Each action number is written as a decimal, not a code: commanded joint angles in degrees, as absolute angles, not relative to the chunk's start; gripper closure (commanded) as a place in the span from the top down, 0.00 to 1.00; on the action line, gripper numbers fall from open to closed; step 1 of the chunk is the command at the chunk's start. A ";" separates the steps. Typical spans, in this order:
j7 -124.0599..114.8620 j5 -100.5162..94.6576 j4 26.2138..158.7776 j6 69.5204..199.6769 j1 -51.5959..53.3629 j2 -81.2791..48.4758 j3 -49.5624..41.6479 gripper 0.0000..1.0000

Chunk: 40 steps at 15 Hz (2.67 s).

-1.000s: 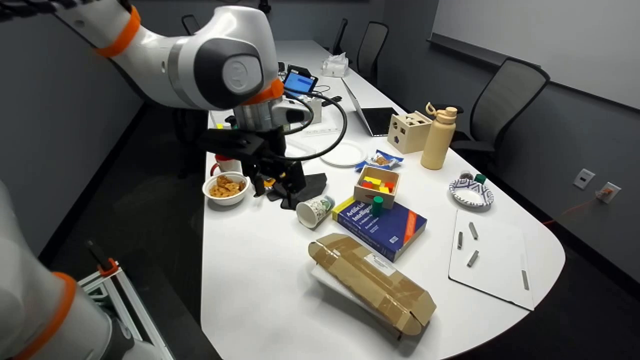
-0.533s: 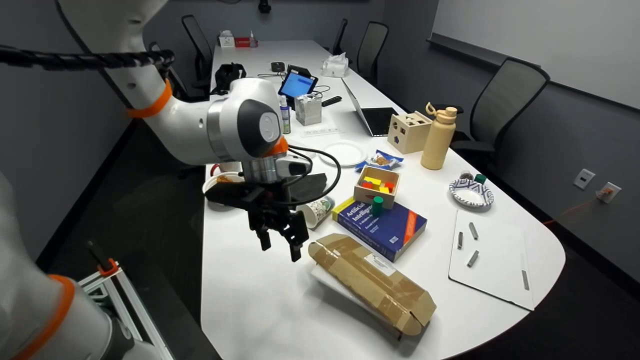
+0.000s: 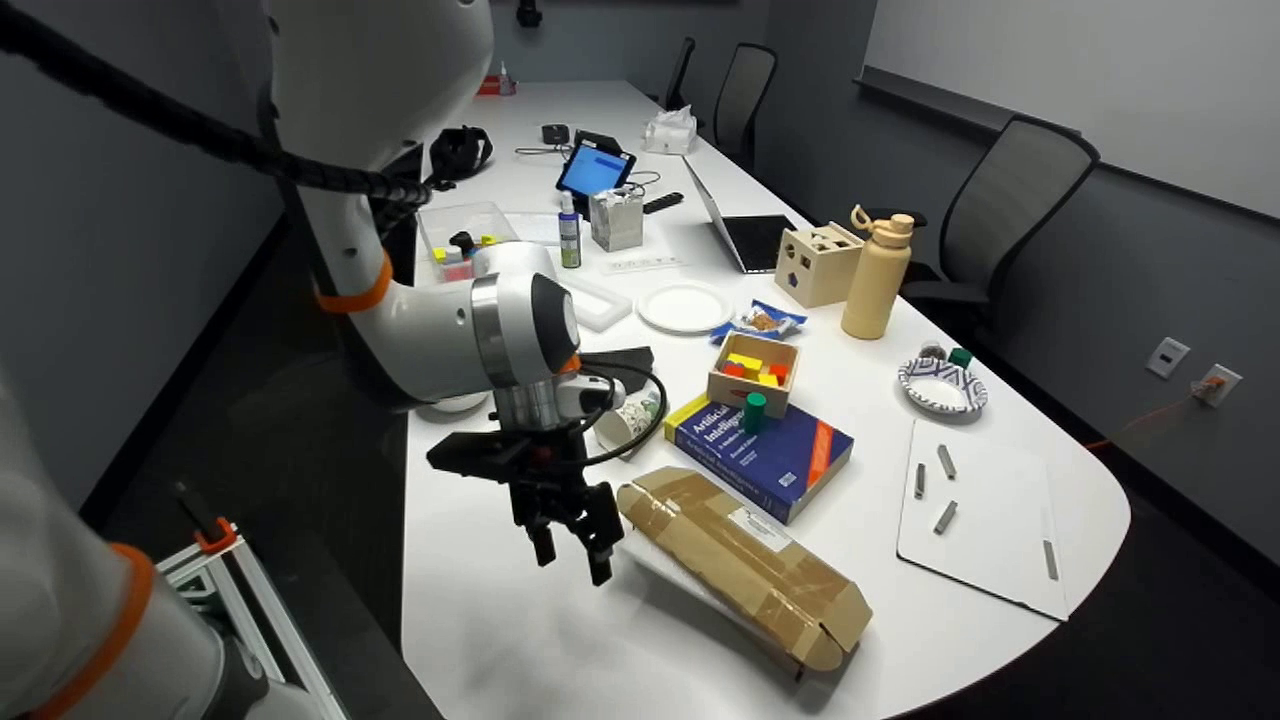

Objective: Move the napkin in the box, to the front of the table

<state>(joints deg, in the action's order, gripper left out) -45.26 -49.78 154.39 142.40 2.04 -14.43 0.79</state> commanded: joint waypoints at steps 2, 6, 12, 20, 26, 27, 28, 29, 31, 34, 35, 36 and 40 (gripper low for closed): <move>-54.11 -56.19 149.21 142.53 6.76 -21.66 -1.83 1.00; -59.53 -61.37 145.40 143.04 8.64 -26.40 -3.04 1.00; -66.90 -70.47 140.90 145.93 8.22 -31.10 -2.98 1.00; -72.50 -77.93 137.95 145.74 7.56 -34.05 -1.90 0.68; -75.33 -81.40 138.13 145.48 6.57 -33.81 -1.05 0.20; -75.73 -81.84 137.99 145.44 6.36 -33.92 -0.95 0.13; -75.89 -82.08 137.88 145.46 6.19 -34.01 -0.79 0.06; -75.92 -82.03 138.10 145.39 6.05 -33.79 -0.57 0.02; -76.02 -81.88 137.94 145.43 5.87 -33.79 -0.35 0.00; -75.43 -80.37 138.33 145.46 5.30 -33.00 0.35 0.02; -74.93 -79.41 138.54 145.51 4.97 -32.54 0.74 0.00; -74.33 -78.35 139.10 145.56 4.64 -31.75 1.23 0.01; -71.86 -72.74 141.94 145.82 4.27 -28.23 3.78 0.01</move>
<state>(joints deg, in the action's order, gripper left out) -73.81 -76.49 138.78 145.21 5.11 -32.24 1.61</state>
